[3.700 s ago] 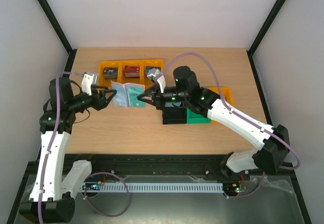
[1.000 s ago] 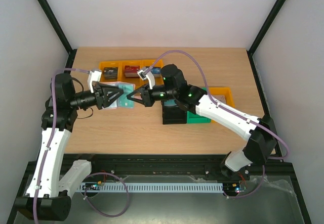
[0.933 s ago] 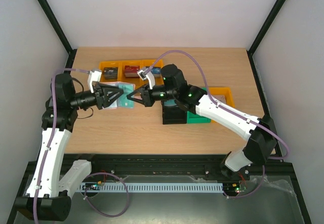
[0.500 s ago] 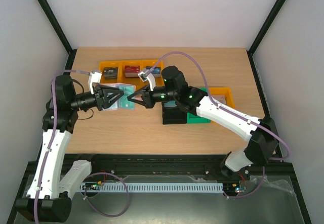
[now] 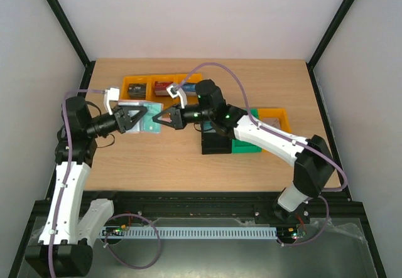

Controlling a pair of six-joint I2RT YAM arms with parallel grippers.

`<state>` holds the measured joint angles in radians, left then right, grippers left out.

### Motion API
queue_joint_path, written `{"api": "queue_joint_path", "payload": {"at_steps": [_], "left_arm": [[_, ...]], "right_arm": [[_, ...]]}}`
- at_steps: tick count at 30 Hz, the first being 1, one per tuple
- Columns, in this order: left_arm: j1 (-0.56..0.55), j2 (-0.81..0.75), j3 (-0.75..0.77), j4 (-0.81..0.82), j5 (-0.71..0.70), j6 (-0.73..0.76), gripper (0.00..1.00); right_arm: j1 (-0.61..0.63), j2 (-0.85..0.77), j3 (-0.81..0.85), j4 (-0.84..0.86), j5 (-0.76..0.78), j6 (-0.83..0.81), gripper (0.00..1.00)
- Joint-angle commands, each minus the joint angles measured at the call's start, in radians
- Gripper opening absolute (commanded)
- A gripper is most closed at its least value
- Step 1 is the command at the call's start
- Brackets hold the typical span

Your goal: Take the credit cards out of the card holder

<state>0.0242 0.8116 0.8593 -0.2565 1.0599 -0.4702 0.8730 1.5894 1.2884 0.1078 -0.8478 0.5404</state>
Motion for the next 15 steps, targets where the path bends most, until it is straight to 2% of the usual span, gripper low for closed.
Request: {"api": "queue_joint_path", "payload": {"at_steps": [1, 3, 8, 9, 12, 15], "left_arm": [[-0.059, -0.001, 0.024, -0.104, 0.232, 0.031, 0.14], [-0.059, -0.001, 0.048, -0.151, 0.232, 0.077, 0.03], [-0.048, -0.003, 0.128, -0.323, 0.150, 0.254, 0.02], [-0.041, -0.007, 0.139, -0.357, 0.128, 0.287, 0.02], [-0.019, -0.014, 0.139, -0.398, 0.045, 0.324, 0.02], [0.010, -0.012, 0.122, -0.373, 0.016, 0.295, 0.02]], "right_arm": [[0.038, 0.073, 0.144, 0.323, -0.051, 0.091, 0.02], [0.039, 0.087, 0.174, 0.294, -0.049, 0.084, 0.02], [0.038, 0.051, 0.157, 0.215, -0.067, -0.004, 0.02], [0.036, 0.031, 0.137, 0.211, -0.076, -0.025, 0.04], [0.031, -0.027, 0.067, 0.234, -0.106, -0.061, 0.19], [0.029, -0.066, -0.004, 0.285, -0.141, -0.051, 0.23]]}}
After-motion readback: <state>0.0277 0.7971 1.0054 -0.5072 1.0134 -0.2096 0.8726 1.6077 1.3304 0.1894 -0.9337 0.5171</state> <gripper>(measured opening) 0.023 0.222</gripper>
